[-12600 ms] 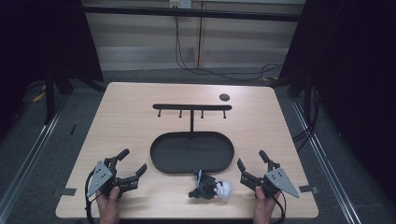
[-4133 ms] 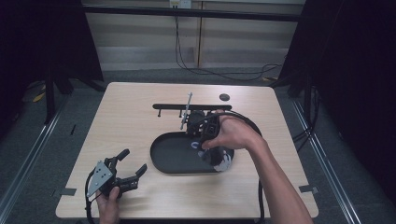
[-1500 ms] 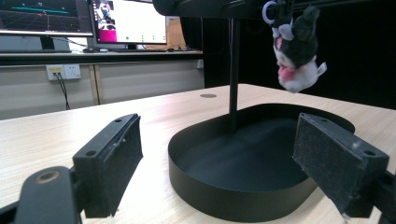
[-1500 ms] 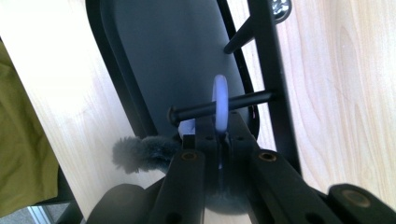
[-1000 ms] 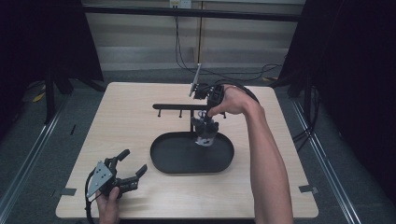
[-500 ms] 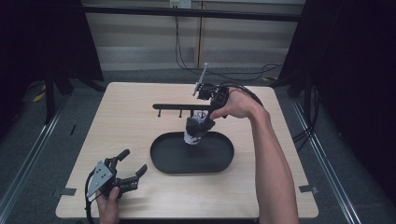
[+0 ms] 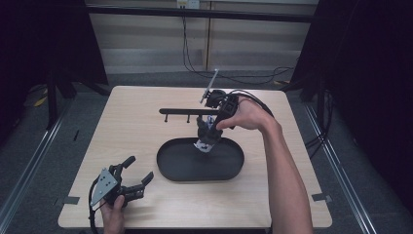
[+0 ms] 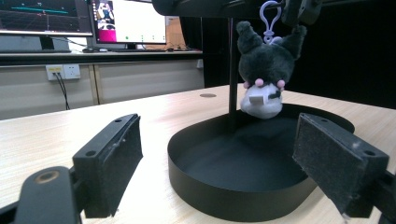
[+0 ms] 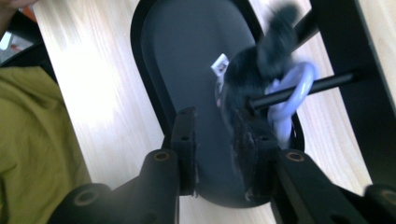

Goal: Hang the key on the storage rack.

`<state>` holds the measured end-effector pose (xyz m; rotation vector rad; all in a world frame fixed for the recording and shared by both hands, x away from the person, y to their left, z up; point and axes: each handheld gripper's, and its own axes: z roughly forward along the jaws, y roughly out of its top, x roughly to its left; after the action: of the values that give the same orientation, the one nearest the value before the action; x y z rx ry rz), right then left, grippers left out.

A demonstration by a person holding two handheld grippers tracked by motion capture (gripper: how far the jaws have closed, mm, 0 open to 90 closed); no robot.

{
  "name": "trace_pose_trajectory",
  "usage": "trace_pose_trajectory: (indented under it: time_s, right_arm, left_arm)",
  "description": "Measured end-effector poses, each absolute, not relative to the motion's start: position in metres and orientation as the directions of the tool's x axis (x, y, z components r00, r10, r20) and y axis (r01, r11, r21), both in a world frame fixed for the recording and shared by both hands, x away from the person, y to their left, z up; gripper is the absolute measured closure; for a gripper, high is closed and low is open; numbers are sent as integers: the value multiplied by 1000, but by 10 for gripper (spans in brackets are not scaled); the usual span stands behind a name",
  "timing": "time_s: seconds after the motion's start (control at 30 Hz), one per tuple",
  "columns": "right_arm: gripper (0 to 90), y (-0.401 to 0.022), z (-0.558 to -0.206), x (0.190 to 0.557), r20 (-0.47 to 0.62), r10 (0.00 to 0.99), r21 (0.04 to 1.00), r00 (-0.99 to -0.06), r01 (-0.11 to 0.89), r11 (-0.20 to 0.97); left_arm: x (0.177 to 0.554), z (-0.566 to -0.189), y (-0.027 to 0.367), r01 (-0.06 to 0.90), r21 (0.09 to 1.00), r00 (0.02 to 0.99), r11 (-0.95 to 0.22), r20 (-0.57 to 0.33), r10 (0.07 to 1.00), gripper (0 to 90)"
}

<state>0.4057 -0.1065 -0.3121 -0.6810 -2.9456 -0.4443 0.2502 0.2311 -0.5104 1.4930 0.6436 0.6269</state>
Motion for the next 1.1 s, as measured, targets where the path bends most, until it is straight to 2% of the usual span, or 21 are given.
trace_pose_trajectory:
  time_s: [0.27,0.4,0.53,0.7,1.03,1.1]
  right_arm:
    - [624,-112,-315,391,144,430,340,-891,453,824]
    - [598,-116,-318,381,179,432,388,-884,467,794]
    - [572,-123,-326,368,185,407,468,-894,444,764]
    - [545,-127,-331,358,184,403,500,-896,439,746]
    - [475,-145,-349,331,183,426,648,-886,435,625]
    - [457,-150,-359,320,189,452,695,-872,443,565]
  left_arm:
    - [250,-510,231,16,1000,689,-12,-2,725,153]
    - [250,-510,231,16,1000,689,-12,-3,725,153]
    - [250,-510,231,16,1000,689,-12,-2,725,153]
    - [250,-510,231,16,1000,689,-12,-2,725,153]
    - [250,-510,231,16,1000,689,-12,-2,725,152]
    - [250,-510,231,17,1000,689,-11,-3,725,153]
